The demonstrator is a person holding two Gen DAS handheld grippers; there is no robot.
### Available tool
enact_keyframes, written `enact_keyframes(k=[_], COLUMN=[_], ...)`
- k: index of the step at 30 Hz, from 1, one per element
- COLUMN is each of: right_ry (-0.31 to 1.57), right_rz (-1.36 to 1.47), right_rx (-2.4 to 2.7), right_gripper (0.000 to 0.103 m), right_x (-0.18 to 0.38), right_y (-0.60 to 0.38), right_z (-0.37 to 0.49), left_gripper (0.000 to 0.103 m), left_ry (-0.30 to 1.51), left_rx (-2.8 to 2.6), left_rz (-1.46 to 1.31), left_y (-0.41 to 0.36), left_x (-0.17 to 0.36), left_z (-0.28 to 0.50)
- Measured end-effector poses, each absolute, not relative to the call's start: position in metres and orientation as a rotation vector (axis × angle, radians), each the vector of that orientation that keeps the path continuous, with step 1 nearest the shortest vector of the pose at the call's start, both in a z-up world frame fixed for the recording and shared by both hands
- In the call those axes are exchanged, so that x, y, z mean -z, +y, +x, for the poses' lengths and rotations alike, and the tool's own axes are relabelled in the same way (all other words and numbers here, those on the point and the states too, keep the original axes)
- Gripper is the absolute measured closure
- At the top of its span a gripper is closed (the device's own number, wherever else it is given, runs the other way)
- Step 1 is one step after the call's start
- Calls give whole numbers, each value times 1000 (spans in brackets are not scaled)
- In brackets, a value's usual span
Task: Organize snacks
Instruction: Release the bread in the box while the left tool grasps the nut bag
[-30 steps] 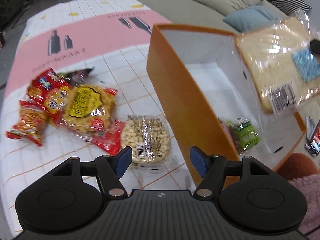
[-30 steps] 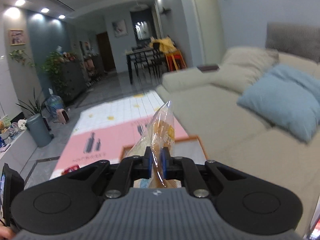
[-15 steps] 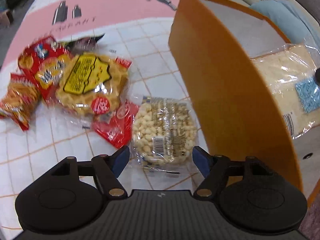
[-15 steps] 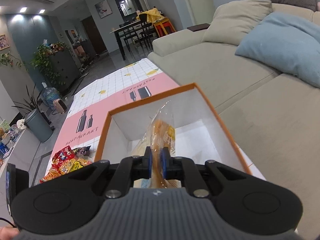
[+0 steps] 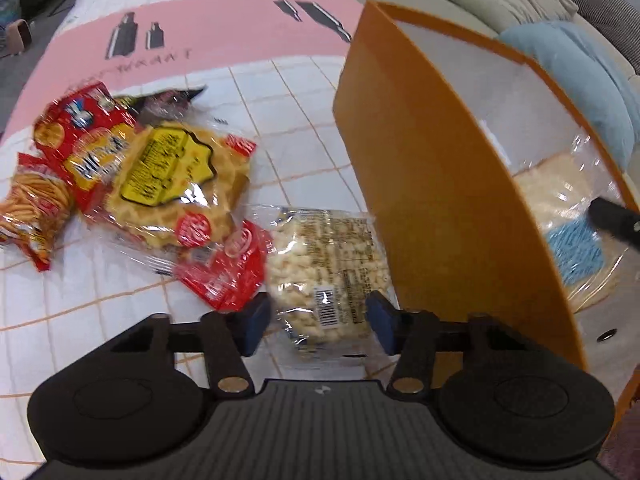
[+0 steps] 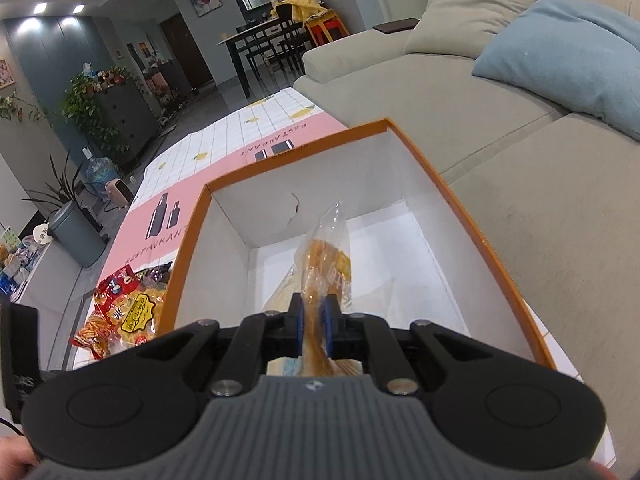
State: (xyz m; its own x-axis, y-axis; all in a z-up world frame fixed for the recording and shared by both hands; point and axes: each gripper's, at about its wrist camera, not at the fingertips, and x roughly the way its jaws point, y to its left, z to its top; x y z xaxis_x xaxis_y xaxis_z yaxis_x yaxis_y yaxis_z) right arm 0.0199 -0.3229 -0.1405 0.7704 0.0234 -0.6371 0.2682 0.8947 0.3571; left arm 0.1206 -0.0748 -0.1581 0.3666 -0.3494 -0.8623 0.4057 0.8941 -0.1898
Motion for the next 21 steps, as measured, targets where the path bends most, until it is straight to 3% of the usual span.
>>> enact_keyframes(k=[5,7,21], right_ry=[688,687,661], right_rz=[454,451,432], right_rx=[136,136,132], right_gripper=[96,96,96], right_x=[142,142,134], right_y=[-323,-322,-317], right_z=[21,21,17], left_gripper=[74,77,82], left_ry=[1051,1035,969], left_rx=[494,510,512], left_rz=[51,52,131], left_y=[-69,-70,-83], left_x=[137,129,93], left_z=[114,111,96])
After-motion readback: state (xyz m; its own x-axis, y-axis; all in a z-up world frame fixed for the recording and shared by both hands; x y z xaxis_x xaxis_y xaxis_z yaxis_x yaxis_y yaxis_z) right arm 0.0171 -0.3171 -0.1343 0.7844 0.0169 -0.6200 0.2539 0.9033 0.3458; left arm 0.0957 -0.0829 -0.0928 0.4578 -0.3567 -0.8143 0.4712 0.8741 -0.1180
